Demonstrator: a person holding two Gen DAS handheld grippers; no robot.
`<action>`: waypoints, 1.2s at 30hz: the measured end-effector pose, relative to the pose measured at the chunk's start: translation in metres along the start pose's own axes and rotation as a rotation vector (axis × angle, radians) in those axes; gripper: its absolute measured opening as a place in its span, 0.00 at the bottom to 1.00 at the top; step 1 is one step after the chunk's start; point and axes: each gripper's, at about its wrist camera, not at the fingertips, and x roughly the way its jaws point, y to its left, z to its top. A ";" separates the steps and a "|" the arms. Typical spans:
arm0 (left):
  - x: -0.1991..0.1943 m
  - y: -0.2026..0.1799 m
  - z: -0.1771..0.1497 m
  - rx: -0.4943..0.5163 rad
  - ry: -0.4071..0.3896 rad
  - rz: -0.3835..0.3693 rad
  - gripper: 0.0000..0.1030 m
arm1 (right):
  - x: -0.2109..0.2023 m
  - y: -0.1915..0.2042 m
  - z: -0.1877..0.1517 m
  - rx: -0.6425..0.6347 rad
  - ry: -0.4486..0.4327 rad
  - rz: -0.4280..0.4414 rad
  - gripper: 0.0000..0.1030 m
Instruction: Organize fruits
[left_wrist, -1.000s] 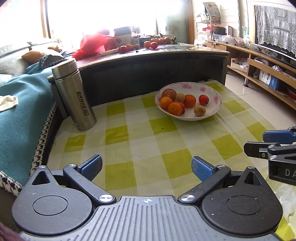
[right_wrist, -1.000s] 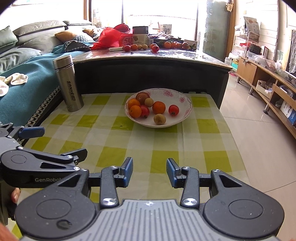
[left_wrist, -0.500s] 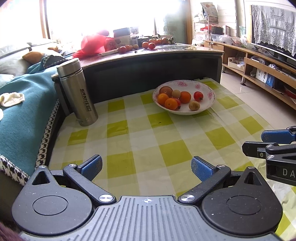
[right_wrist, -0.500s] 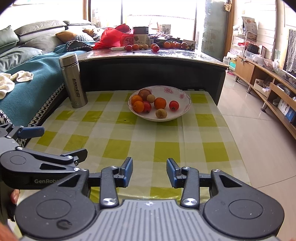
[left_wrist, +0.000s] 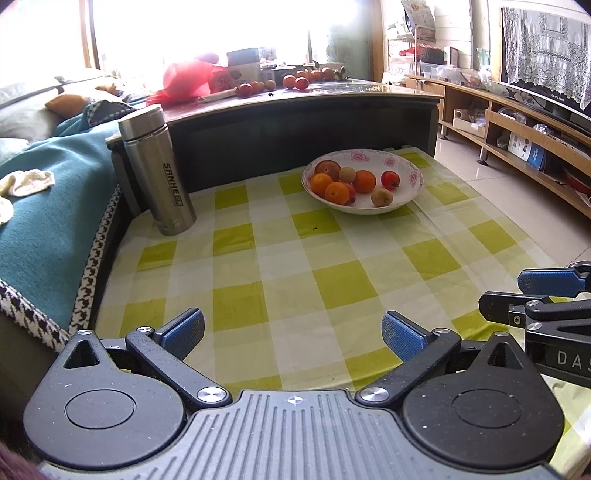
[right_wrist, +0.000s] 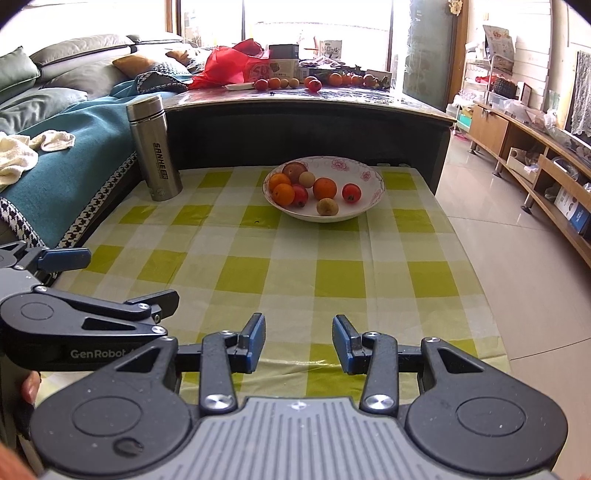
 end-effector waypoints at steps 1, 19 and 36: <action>-0.001 0.000 -0.001 0.001 0.002 0.000 1.00 | 0.000 0.000 0.000 0.000 0.000 0.000 0.44; -0.011 -0.006 -0.011 0.007 0.015 -0.010 1.00 | -0.009 0.005 -0.012 0.002 0.009 0.005 0.44; -0.014 -0.008 -0.017 0.013 0.026 -0.002 1.00 | -0.013 0.007 -0.015 0.002 0.009 0.008 0.44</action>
